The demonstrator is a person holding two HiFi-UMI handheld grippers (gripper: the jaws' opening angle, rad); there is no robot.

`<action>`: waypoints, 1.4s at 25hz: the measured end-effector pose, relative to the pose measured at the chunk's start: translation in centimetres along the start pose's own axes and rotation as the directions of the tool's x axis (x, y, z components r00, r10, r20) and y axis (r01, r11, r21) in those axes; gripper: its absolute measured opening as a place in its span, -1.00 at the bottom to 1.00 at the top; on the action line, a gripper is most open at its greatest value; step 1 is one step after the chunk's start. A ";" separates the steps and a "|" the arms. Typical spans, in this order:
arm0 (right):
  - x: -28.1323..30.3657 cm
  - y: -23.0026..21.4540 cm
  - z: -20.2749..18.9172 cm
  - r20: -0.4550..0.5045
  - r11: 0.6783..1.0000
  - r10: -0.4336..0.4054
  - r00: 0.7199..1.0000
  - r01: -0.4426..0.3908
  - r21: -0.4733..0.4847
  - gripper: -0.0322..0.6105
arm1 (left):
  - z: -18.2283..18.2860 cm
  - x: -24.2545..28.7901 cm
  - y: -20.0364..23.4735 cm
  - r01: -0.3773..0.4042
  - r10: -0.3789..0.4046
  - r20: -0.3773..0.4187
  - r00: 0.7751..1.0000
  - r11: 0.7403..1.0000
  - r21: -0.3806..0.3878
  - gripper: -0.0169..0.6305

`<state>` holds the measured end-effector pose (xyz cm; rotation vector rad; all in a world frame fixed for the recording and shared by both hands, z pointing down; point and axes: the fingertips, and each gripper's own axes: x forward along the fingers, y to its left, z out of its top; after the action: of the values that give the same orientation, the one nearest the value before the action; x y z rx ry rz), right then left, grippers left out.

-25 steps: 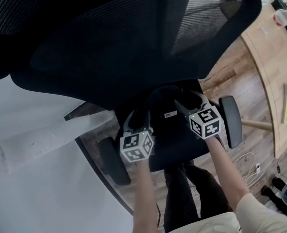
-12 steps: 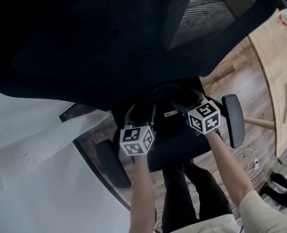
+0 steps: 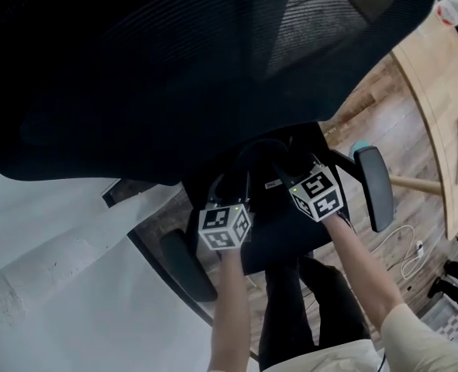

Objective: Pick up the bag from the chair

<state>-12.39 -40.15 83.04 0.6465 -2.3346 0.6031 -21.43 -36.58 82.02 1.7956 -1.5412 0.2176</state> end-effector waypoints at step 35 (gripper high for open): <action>-34.3 11.2 6.9 0.330 0.984 -0.140 0.934 0.169 -0.062 -0.70 | 9.1 -24.3 -25.5 0.092 -0.137 0.131 0.982 0.948 0.303 -0.66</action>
<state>1.26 -25.38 52.24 0.9377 -2.5630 0.3369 -7.70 -23.33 51.07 2.1745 -1.5651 0.2736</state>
